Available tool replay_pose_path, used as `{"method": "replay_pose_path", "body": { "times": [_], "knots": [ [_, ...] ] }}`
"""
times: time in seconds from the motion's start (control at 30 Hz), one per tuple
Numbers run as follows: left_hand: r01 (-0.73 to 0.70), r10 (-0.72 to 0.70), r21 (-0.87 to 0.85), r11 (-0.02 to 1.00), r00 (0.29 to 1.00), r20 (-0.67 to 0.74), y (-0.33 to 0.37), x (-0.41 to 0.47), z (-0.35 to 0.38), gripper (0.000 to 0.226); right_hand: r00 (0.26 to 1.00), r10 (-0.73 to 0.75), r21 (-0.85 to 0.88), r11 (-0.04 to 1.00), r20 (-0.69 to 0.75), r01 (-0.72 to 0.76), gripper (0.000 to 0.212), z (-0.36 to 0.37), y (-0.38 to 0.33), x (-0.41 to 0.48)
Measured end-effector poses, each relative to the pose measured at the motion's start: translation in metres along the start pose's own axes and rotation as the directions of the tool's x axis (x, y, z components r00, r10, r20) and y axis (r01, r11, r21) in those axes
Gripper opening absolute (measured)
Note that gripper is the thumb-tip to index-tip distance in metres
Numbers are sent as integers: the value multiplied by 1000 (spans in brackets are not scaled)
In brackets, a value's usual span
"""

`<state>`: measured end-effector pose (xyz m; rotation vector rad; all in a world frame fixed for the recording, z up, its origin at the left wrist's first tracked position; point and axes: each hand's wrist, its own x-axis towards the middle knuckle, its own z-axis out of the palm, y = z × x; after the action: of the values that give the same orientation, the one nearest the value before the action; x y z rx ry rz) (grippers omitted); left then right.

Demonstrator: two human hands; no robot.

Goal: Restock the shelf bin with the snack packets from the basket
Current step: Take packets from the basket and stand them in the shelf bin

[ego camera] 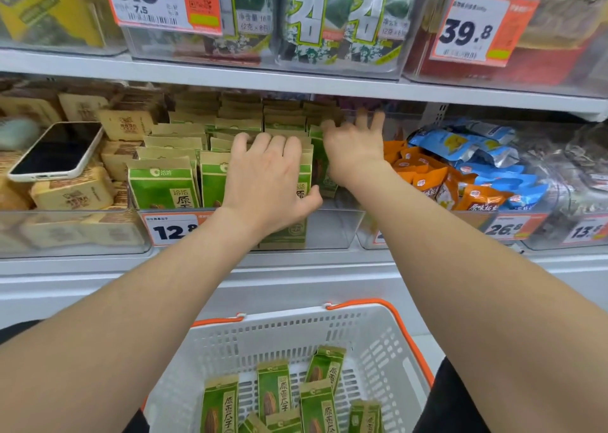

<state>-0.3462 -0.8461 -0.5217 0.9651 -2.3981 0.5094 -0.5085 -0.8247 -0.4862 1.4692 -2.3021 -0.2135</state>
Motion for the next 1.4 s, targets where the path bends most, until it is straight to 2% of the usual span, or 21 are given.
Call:
{"method": "replay_pose_path", "body": {
  "times": [0.27,0.33,0.47,0.53,0.63,0.67,0.8,0.9,1.0,1.13,1.17,1.27,1.33,1.4],
  "knots": [
    [-10,10,-21,1000,999,-38,-1,-2,0,66,999,12,-102,995,-48,-17,88,8,-7,20],
    [-11,10,-21,1000,999,-40,-1,-2,0,68,995,54,-141,988,-87,-66,92,7,-7,23],
    [-16,16,-12,1000,999,-34,-2,-2,2,68,975,157,-103,979,-157,-174,102,5,-9,23],
    [-22,22,-12,1000,999,-32,-3,-2,2,69,967,160,-88,980,-197,-180,92,5,-11,18],
    [-34,33,-21,999,999,-38,-4,-3,2,70,968,74,-90,991,-238,-98,47,3,-10,5],
    [-36,35,-26,999,999,-41,-4,-4,1,71,977,28,-87,995,-211,-47,40,2,-8,2],
    [-45,44,-31,998,998,-48,-4,-8,-3,82,992,-121,-145,983,-33,115,40,2,-6,-18],
    [-71,65,-59,996,993,-98,-4,-16,-8,85,987,-161,-151,976,-1,159,40,4,0,-32],
    [-141,116,-105,984,971,-209,-2,-25,-16,68,984,-178,-84,981,-3,177,40,2,7,-47],
    [-379,302,-149,913,876,-376,4,-37,-23,17,970,-180,11,983,-161,184,30,-6,16,-74],
    [-442,366,-156,883,859,-358,6,-41,-20,13,963,-175,44,981,-205,187,27,-10,18,-82],
    [-534,508,-201,821,845,-167,13,-57,-8,32,960,-181,129,969,-215,211,15,-23,17,-110],
    [-563,579,-208,800,815,21,25,-62,-3,34,981,-169,204,961,-100,187,14,-27,13,-130],
    [-544,588,-223,809,750,304,40,-64,1,32,982,-162,267,955,97,131,22,-25,8,-147]
  ]
}}
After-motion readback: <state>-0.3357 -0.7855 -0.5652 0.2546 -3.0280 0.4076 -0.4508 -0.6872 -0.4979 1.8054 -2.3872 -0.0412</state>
